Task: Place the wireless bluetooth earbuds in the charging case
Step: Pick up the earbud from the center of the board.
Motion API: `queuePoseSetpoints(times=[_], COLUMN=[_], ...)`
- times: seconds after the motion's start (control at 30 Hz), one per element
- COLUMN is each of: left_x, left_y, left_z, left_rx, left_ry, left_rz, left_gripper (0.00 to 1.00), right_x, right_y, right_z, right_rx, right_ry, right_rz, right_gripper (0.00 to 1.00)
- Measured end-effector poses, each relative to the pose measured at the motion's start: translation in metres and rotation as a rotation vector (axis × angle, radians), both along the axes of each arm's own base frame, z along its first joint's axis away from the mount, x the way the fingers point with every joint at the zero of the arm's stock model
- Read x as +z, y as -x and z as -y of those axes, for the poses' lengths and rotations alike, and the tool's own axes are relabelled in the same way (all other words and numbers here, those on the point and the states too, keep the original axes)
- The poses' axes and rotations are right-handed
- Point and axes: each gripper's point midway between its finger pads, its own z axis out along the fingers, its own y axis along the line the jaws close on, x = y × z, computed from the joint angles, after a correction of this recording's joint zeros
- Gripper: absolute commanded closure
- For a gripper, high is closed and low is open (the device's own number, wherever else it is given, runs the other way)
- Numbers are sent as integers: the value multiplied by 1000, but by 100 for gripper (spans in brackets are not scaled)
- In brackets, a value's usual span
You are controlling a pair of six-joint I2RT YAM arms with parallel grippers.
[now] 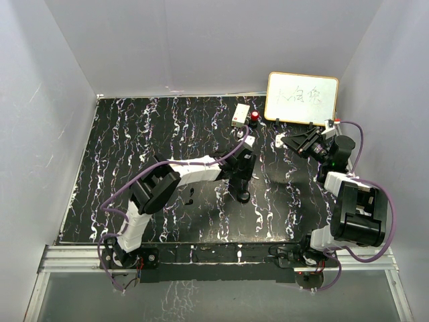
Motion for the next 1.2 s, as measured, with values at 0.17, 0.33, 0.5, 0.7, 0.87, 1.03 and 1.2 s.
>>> queuePoseSetpoints(times=[0.17, 0.33, 0.5, 0.7, 0.87, 1.03, 1.2], left_x=[0, 1, 1, 1, 0, 0, 0], left_y=[1, 1, -1, -4, -7, -9, -11], left_z=[2, 3, 6, 9, 13, 16, 17], left_rx=[-5, -6, -8, -10, -14, -20, -21], left_ry=[12, 16, 18, 15, 12, 10, 5], left_rz=[-11, -14, -14, -13, -10, -4, -2], left_gripper=[47, 47, 47, 47, 47, 47, 47], right_x=[0, 0, 0, 0, -3, -3, -3], right_y=[0, 0, 0, 0, 2, 2, 2], right_z=[0, 0, 0, 0, -1, -1, -1], right_rx=[0, -1, -1, -2, -2, -2, -2], right_ry=[-2, -5, -8, -12, -16, -16, -16], right_rz=[-1, -3, -5, -8, -17, -18, -17], right_gripper=[100, 100, 100, 100, 100, 100, 100])
